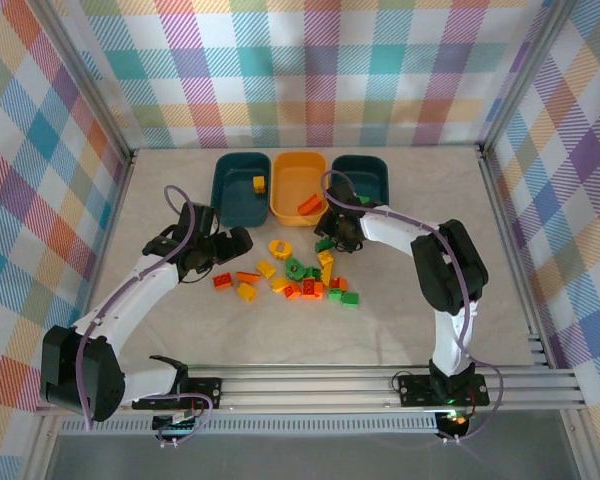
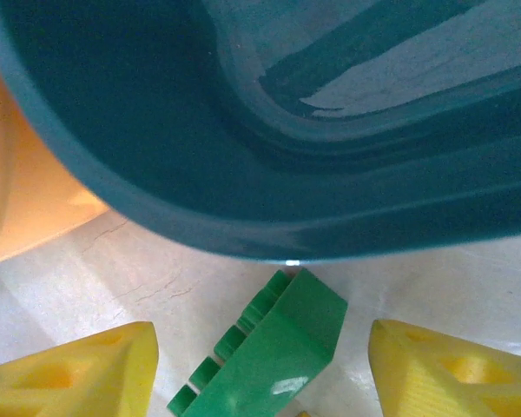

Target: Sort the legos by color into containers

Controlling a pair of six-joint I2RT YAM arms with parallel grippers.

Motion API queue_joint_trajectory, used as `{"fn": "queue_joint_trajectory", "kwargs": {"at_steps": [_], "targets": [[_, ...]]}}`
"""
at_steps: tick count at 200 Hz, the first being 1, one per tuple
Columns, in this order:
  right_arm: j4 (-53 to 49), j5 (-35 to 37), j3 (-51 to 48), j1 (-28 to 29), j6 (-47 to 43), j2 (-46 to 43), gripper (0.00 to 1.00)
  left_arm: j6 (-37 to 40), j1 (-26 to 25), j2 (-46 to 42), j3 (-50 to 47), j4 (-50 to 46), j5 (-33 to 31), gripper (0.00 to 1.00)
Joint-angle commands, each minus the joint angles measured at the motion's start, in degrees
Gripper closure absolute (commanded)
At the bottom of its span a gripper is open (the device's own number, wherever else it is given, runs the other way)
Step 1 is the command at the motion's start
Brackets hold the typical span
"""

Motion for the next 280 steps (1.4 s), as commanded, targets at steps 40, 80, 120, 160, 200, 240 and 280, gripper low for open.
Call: {"fn": "queue_joint_trajectory", "kwargs": {"at_steps": [40, 80, 120, 160, 200, 240, 280], "targets": [[-0.16, -0.40, 1.51, 0.45, 3.66, 2.94, 0.55, 0.74, 0.29, -0.09, -0.13, 0.12, -0.59, 0.05], [1.34, -1.19, 1.37, 0.45, 4.50, 3.25, 0.74, 0.66, 0.29, -0.48, 0.56, -0.80, -0.23, 0.05], [2.51, -1.66, 0.30, 0.53, 3.81, 0.73, 0.87, 0.45, 0.29, -1.01, 1.21, -1.58, -0.33, 0.05], [5.06, -2.85, -2.81, 0.53, 1.47, -5.24, 0.90, -0.04, 0.29, -0.70, 1.86, -1.50, 0.36, 0.05], [5.32, -1.32, -2.21, 0.53, -6.49, -10.75, 0.91, -1.25, 0.20, 0.94, 2.63, -0.11, 2.11, 0.05], [2.59, 0.34, 2.53, -3.26, -14.40, -10.57, 0.91, -2.06, -0.02, 2.74, 3.70, 0.51, 4.15, 0.06], [-2.18, -6.13, 12.51, -13.18, -18.98, -0.34, 0.91, -3.22, -1.09, 6.23, 1.80, 3.10, 8.20, 0.07]]}}
